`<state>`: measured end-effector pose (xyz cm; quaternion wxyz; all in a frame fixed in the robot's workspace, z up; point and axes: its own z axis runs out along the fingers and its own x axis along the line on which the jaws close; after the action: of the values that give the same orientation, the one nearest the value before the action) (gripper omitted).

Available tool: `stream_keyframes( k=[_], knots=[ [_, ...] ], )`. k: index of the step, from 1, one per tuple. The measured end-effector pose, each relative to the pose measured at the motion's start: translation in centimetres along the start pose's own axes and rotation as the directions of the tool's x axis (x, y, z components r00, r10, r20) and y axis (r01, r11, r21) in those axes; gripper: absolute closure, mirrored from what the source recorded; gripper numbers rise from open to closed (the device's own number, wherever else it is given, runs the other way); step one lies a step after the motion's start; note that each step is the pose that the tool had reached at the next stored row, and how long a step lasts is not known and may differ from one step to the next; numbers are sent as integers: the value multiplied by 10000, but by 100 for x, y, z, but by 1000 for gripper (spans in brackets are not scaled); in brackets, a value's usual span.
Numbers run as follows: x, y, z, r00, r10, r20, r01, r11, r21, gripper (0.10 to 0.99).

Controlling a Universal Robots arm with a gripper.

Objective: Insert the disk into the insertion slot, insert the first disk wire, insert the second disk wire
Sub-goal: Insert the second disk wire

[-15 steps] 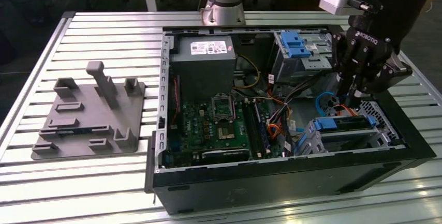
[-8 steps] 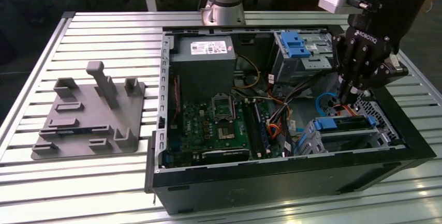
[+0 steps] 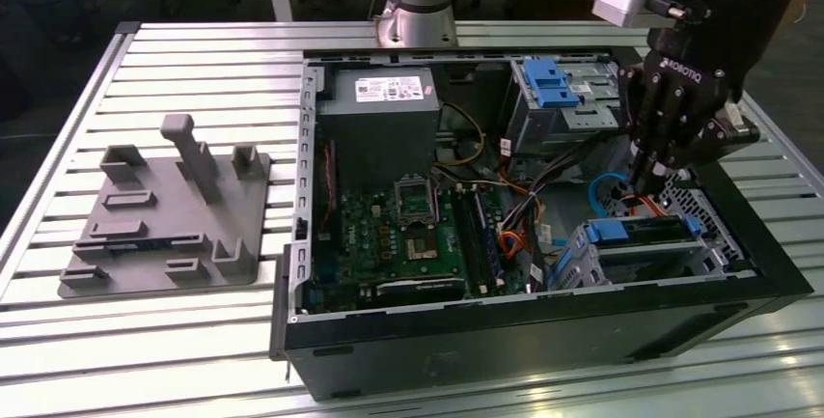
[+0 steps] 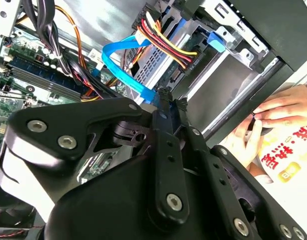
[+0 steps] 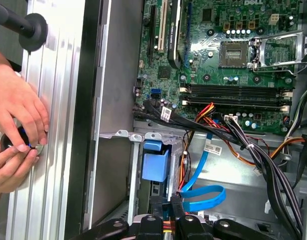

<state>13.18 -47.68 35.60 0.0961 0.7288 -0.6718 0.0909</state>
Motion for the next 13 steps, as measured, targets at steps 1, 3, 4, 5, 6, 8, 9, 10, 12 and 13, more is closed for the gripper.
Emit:
stream_keyframes(
  k=[1,3,4,5,6,8,9,10,12,13],
  knots=[
    [0,0,2,10000,0,-1,0,10000,0,878],
    [-1,0,5,10000,0,0,0,10000,0,878],
    [-1,0,6,10000,0,-1,0,10000,0,878],
    [-1,0,6,10000,0,-1,0,10000,0,878],
    [-2,0,7,10000,0,0,0,10000,0,894],
    [-2,0,7,10000,0,0,0,10000,0,929],
    [-2,0,7,10000,0,0,0,10000,0,929],
    [-2,0,7,10000,1,0,-1,10000,0,929],
    [-2,0,7,10000,0,0,0,10000,0,929],
    [-2,0,7,10000,0,0,0,10000,0,929]
  ],
)
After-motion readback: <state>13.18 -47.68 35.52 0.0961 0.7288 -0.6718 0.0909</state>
